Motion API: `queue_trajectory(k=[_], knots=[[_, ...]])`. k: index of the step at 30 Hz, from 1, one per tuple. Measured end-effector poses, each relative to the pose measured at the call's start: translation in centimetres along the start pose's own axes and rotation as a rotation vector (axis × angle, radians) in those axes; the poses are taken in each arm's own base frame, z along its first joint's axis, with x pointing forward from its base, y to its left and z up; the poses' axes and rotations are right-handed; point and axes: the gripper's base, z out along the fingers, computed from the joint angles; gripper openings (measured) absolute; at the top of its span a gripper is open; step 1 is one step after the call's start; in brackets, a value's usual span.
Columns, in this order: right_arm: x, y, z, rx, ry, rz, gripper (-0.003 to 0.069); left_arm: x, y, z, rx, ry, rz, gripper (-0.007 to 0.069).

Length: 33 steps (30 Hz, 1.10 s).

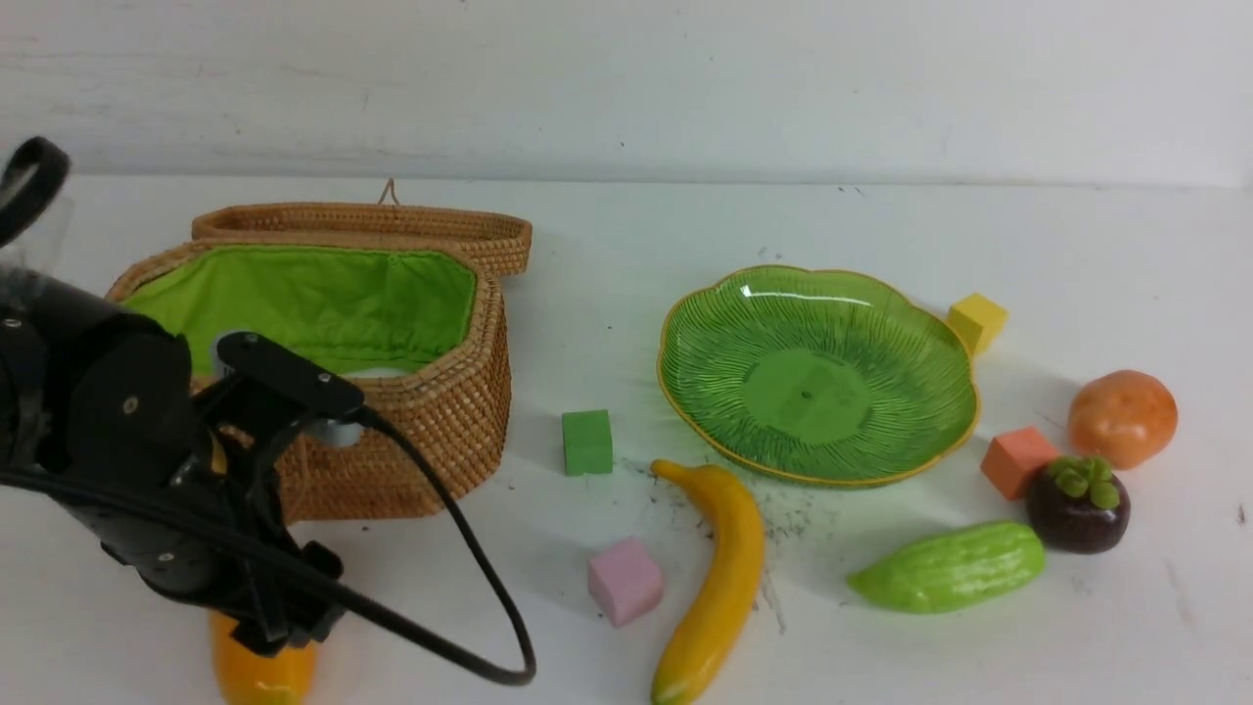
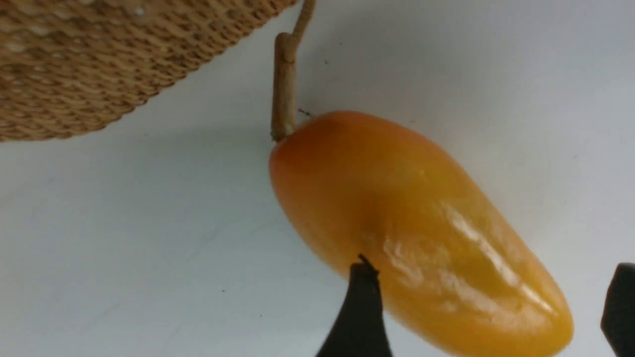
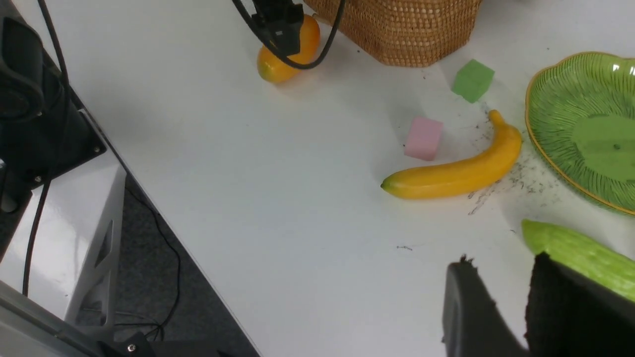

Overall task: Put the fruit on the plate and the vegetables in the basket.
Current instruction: Grab the mango with your left arm and place it on the right plate

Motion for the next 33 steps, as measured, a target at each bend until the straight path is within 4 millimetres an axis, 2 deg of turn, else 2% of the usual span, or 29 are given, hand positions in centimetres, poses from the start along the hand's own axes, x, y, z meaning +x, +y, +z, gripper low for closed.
queue_trajectory(k=[3,5,8,11,14,20,33], knots=[[0.0,0.0,0.0,0.0,-0.001,-0.001,0.02,0.1,0.0,-1.0,0.007,-0.026,-0.014,0.0591],[0.0,0.0,0.0,0.0,-0.001,-0.003,0.0202,0.4,-0.1,-1.9,0.015,-0.044,-0.076,0.0591],[0.0,0.0,0.0,0.0,-0.001,-0.003,0.0202,0.4,-0.1,-2.1,0.018,-0.047,-0.196,0.0591],[0.0,0.0,0.0,0.0,-0.001,-0.003,0.0205,0.3,-0.2,-0.9,0.02,-0.005,-0.359,0.0593],[0.0,0.0,0.0,0.001,-0.002,-0.008,0.0209,-0.1,-0.3,1.1,0.019,0.034,-0.5,0.0593],[-0.1,0.0,0.0,0.003,-0.008,-0.026,0.0214,-0.7,-0.6,4.0,0.04,0.062,-0.599,0.0593],[-0.2,-0.1,0.0,0.007,-0.017,-0.028,0.0215,-1.4,-0.7,4.7,0.063,0.005,-0.607,0.0593]])
